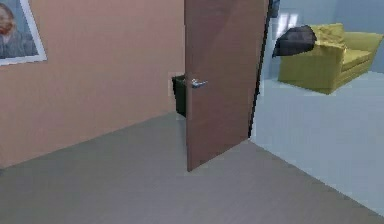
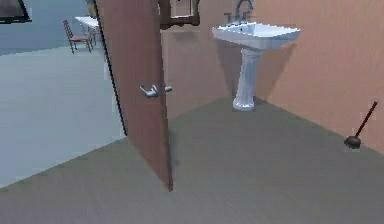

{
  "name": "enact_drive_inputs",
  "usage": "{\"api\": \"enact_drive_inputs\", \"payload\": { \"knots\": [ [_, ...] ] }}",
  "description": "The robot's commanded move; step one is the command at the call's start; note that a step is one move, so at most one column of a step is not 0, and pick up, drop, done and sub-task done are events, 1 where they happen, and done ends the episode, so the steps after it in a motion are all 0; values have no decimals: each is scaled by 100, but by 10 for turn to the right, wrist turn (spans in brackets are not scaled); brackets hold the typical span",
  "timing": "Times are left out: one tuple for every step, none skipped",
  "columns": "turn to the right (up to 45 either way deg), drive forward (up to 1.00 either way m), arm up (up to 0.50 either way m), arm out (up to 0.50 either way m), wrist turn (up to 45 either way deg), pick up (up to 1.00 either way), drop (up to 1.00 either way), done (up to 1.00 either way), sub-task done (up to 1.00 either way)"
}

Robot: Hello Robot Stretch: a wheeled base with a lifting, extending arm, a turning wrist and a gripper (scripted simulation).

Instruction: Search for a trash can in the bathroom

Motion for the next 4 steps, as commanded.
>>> {"api": "enact_drive_inputs", "payload": {
  "knots": [
    [-390, 0, 0, 0, 0, 0, 0, 0, 0],
    [0, 35, 0, 0, 0, 0, 0, 0, 0],
    [-450, 0, 0, 0, 0, 0, 0, 0, 0],
    [-240, 0, 0, 0, 0, 0, 0, 0, 0]
  ]
}}
